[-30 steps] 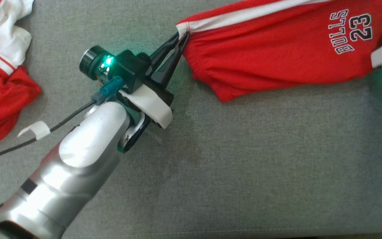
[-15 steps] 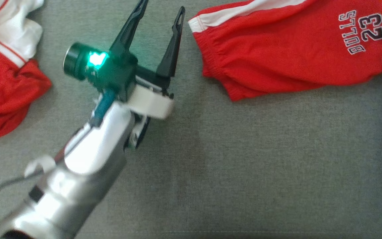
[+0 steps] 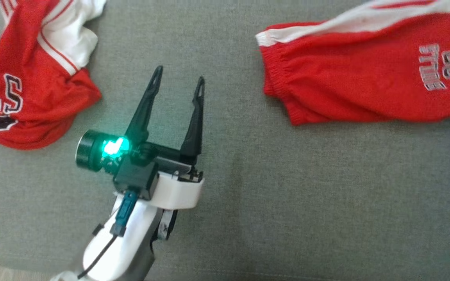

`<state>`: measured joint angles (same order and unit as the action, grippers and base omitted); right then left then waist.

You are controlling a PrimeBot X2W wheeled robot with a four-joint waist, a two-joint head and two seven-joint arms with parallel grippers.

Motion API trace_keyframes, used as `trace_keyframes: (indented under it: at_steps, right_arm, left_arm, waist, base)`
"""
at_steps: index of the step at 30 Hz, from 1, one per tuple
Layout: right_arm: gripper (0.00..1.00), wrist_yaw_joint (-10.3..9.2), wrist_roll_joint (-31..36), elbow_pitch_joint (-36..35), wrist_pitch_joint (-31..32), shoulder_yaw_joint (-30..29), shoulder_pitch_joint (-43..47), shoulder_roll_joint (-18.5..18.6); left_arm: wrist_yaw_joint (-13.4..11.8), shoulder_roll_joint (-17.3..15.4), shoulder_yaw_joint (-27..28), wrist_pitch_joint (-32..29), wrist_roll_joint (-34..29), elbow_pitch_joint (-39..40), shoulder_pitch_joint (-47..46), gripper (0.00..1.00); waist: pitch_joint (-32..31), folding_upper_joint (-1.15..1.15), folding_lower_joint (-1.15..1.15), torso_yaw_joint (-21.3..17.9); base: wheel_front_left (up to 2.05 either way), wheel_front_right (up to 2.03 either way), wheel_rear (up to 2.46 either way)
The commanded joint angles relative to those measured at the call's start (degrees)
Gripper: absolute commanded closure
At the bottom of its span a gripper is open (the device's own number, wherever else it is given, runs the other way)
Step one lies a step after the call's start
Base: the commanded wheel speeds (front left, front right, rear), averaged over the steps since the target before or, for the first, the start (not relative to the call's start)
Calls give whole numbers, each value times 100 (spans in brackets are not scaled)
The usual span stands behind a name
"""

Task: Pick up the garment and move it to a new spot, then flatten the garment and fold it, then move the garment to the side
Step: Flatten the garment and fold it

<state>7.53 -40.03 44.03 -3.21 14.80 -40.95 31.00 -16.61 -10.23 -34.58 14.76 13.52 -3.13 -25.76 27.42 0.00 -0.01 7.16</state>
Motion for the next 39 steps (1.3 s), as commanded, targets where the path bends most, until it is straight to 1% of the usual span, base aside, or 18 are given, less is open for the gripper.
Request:
trace_keyframes:
  at_steps: [1,6,8,12,16,17,19,21,24,26,27,28,30,32,36,38,39]
  right_arm:
    - [100,-4,-55,-20,-136,24,222,316]
    - [100,-4,124,347,-343,-47,421,797]
    - [100,-4,154,331,-402,-82,414,961]
    - [100,-4,172,-75,-501,-53,259,917]
    - [100,-4,273,-901,-511,165,215,622]
    - [100,-4,273,-901,-511,165,215,622]
    - [100,-4,364,-1419,-409,335,296,388]
    - [100,-4,498,-1889,-318,431,375,92]
    - [100,-4,687,-2436,-112,669,511,-535]
    - [100,-4,813,-2632,43,873,645,-968]
    - [61,-4,885,-2688,127,956,734,-1165]
    - [0,-4,968,-2748,186,997,818,-1336]
    - [0,-4,1189,-2915,141,891,970,-1610]
    - [0,-4,1409,-3144,2,612,1149,-1802]
    - [0,-4,2051,-3582,-473,-266,1640,-1984]
    - [0,-4,2330,-3691,-758,-580,1940,-2007]
    - [0,-4,2362,-3704,-854,-729,2128,-2048]
  left_arm:
    - [27,-46,304,23,-77,232,119,0]
    - [135,-8,511,23,-201,310,393,0]
    - [186,12,631,23,-258,318,488,0]
    - [258,53,746,23,-320,295,605,0]
    - [368,94,797,23,-358,234,698,0]
    - [368,94,797,23,-358,234,698,0]
    - [434,101,804,23,-382,181,711,0]
    - [479,109,825,24,-407,135,708,0]
    - [529,135,869,24,-437,88,700,0]
    - [567,177,878,24,-457,71,686,0]
    - [587,203,873,24,-468,58,685,0]
    - [604,230,871,24,-473,44,691,0]
    - [632,268,882,24,-476,16,726,0]
    - [646,290,919,24,-472,-6,790,0]
    - [642,291,1060,24,-451,-16,1015,0]
    - [630,305,1135,24,-425,-18,1169,0]
    - [621,314,1175,24,-410,-20,1257,0]
  waist:
    - [-223,0,1,37]
    - [-498,0,1,19]
    - [-577,0,1,-34]
    - [-691,0,1,-117]
    - [-761,0,1,-181]
    - [-761,0,1,-181]
    - [-778,0,1,-203]
    - [-797,0,1,-214]
    - [-834,0,1,-213]
    - [-857,0,1,-177]
    - [-879,0,1,-154]
    - [-899,0,1,-135]
    - [-969,0,1,-115]
    - [-1075,0,1,-116]
    - [-1400,0,1,-196]
    - [-1611,0,1,-253]
    - [-1739,0,1,-288]
  base:
    - [0,0,0]
    - [0,0,0]
    - [0,0,0]
    - [0,0,0]
    - [0,0,0]
    - [0,0,0]
    - [0,0,0]
    - [0,0,0]
    - [0,0,0]
    - [0,0,0]
    - [0,0,0]
    - [0,0,0]
    - [0,0,0]
    - [0,0,0]
    - [0,0,0]
    - [0,0,0]
    - [0,0,0]
